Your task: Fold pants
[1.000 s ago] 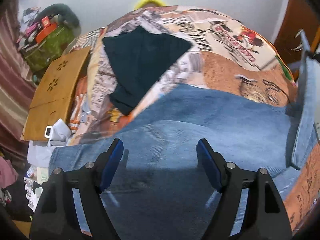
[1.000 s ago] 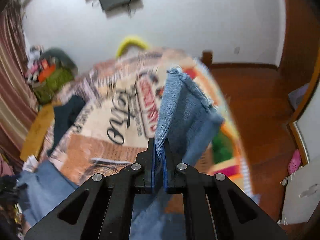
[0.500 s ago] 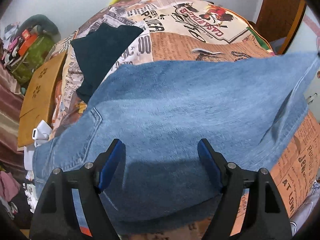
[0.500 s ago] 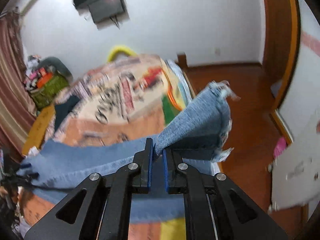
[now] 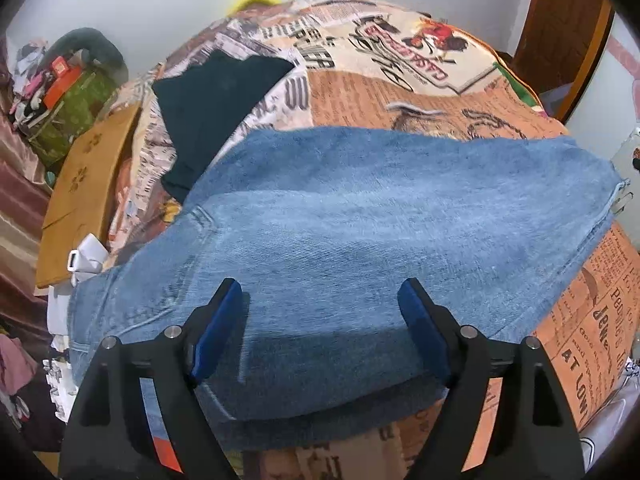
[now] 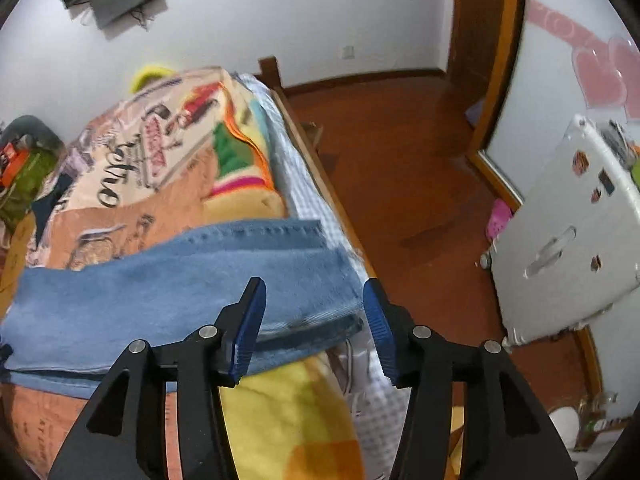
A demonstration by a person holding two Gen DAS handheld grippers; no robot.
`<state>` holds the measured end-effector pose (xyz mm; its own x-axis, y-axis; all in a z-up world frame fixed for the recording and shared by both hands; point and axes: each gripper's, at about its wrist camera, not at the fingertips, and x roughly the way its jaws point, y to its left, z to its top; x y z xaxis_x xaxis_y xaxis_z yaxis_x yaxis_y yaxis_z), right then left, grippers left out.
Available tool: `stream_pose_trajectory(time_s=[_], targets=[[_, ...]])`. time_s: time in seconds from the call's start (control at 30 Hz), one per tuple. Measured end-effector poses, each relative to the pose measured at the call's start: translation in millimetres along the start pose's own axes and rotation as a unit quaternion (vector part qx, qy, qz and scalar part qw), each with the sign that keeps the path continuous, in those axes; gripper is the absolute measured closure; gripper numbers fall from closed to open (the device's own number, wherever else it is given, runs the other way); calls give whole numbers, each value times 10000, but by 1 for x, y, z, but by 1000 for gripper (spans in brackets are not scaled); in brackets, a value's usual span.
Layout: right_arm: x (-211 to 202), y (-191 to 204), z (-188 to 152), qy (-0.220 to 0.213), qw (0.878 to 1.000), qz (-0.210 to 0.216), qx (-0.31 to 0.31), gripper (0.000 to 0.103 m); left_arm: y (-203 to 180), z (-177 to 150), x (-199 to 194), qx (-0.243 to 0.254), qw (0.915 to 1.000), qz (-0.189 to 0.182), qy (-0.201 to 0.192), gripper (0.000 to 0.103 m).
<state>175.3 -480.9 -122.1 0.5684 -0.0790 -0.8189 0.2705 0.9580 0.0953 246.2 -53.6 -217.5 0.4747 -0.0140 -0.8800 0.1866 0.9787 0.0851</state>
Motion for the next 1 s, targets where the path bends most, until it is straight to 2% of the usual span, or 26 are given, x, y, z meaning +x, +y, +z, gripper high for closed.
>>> stream_pose_trajectory(time_s=[0.17,0.27,0.43,0.5,0.6,0.77,0.9,1.0], targets=[[-27,42,9,-394,9967,474,-524,52,39,3,-25,-501,9980,55,-369,22],[-37,81,12,-627,9902,876,-884,46,72,3,-42,-790,9949,257,-580,22],[-39,166,14,-762,9722,1577,-1554,46,137,-5,-59,-1266,9876,576,-728,21],[-34,203,14,-724,9607,1940,-1850,46,169,-11,-60,-1539,9831,671,-729,20],[-22,255,11,-593,9464,2275,-2215,46,212,-20,-54,-1826,9772,883,-632,19],[-1,325,0,-305,9245,2588,-2781,46,269,-37,-24,-2200,9681,1176,-248,19],[24,378,-9,0,9072,2798,-3143,46,295,-45,11,-2414,9652,1005,94,19],[44,407,-13,222,8996,2879,-3278,46,302,-50,33,-2481,9645,865,272,19]])
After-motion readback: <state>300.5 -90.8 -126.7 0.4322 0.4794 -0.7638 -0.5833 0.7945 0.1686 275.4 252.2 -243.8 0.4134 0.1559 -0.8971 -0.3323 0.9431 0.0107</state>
